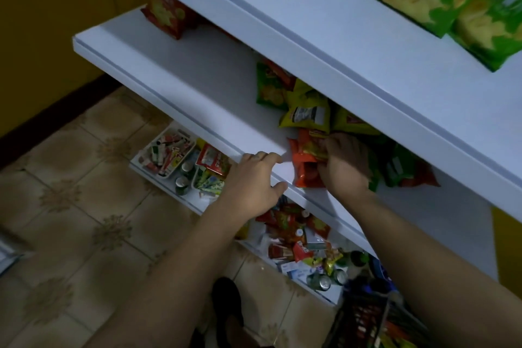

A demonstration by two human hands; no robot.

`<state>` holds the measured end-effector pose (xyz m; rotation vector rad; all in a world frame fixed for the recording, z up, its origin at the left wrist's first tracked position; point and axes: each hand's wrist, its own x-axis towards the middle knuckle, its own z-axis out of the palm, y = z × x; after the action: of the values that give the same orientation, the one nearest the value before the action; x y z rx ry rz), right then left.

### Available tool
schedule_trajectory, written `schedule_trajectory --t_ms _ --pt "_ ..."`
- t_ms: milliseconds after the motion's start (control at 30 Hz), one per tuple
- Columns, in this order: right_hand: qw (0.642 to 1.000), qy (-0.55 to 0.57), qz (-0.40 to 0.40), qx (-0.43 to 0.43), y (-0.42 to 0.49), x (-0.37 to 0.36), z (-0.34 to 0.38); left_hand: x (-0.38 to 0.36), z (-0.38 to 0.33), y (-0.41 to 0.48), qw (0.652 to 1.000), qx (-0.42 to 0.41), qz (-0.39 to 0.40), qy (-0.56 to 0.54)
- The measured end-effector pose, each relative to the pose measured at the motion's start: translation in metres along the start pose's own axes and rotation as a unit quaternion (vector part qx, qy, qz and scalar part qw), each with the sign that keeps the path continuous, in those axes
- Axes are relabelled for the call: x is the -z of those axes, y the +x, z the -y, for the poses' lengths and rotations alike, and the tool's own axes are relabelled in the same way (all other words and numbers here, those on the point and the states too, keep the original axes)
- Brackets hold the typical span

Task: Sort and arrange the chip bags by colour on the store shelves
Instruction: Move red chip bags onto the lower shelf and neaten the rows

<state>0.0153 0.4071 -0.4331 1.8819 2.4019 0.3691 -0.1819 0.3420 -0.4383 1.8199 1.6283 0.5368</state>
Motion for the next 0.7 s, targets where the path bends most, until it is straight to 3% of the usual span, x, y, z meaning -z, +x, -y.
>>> schedule_trajectory --t_ms 333,500,600,700 --pt "0.992 0.094 -0.050 0.066 -0.033 0.022 -0.009 -0.058 -0.015 0.011 0.993 0.021 0.115 -0.010" --pt "0.980 0.148 -0.064 0.114 -0.061 0.024 -0.012 -0.046 -0.016 0.011 0.993 0.041 0.105 -0.032" --pt "0.977 0.169 -0.070 0.113 -0.064 0.026 -0.015 -0.029 -0.016 0.008 0.996 0.066 0.059 -0.032" --pt "0.972 0.184 -0.088 0.120 -0.066 0.033 -0.013 -0.008 -0.021 0.000 0.988 0.111 0.038 -0.104"
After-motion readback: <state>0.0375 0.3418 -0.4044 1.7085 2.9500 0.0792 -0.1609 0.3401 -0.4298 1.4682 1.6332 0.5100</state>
